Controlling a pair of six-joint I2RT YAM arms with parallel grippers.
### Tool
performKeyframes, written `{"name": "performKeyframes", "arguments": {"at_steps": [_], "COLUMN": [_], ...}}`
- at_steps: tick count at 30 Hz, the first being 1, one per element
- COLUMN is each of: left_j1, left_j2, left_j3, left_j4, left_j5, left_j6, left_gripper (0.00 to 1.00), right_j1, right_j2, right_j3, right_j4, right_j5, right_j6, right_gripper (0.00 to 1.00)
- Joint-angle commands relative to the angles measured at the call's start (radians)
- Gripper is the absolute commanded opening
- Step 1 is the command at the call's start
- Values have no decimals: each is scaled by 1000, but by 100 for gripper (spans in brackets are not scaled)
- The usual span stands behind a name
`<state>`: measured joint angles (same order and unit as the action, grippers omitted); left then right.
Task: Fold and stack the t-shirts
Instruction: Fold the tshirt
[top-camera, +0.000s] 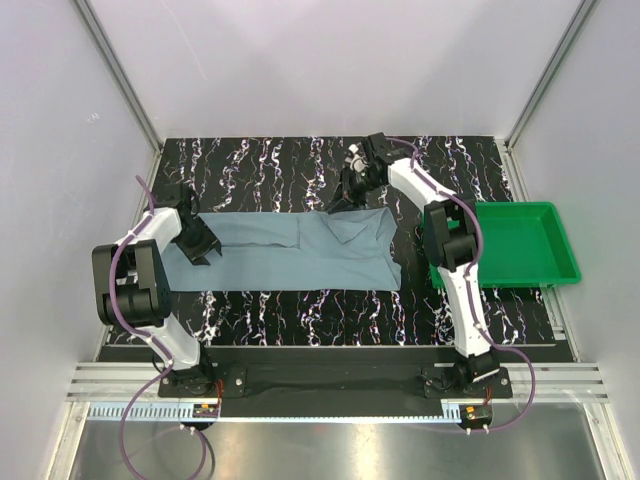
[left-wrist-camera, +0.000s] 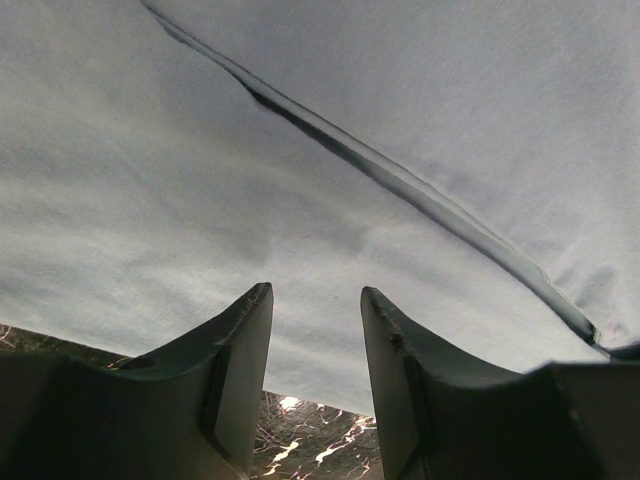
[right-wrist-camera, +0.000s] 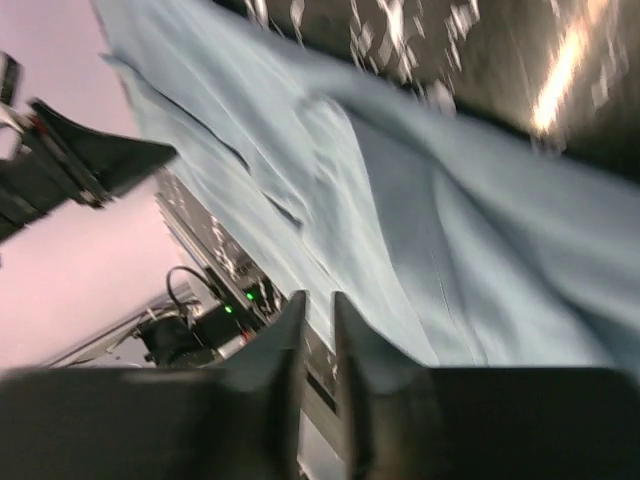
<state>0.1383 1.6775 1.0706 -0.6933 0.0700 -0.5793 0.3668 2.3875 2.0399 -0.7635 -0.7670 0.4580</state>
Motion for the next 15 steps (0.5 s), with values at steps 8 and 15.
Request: {"name": "performKeyframes", "arguments": {"at_steps": [8, 15], "left_j1": [-3, -3], "left_j2": [-56, -58], "left_j3": [-21, -8], "left_j4": [17, 9], "left_j5": [27, 28], "left_j6": [16, 19], "left_gripper": [46, 45], "right_j1": [49, 73], "right_j2": [194, 275], "right_j3": [112, 140], "right_j4": [256, 291], "right_j5": [-149, -158], "right_j6": [278, 347], "right_gripper": [4, 4]}}
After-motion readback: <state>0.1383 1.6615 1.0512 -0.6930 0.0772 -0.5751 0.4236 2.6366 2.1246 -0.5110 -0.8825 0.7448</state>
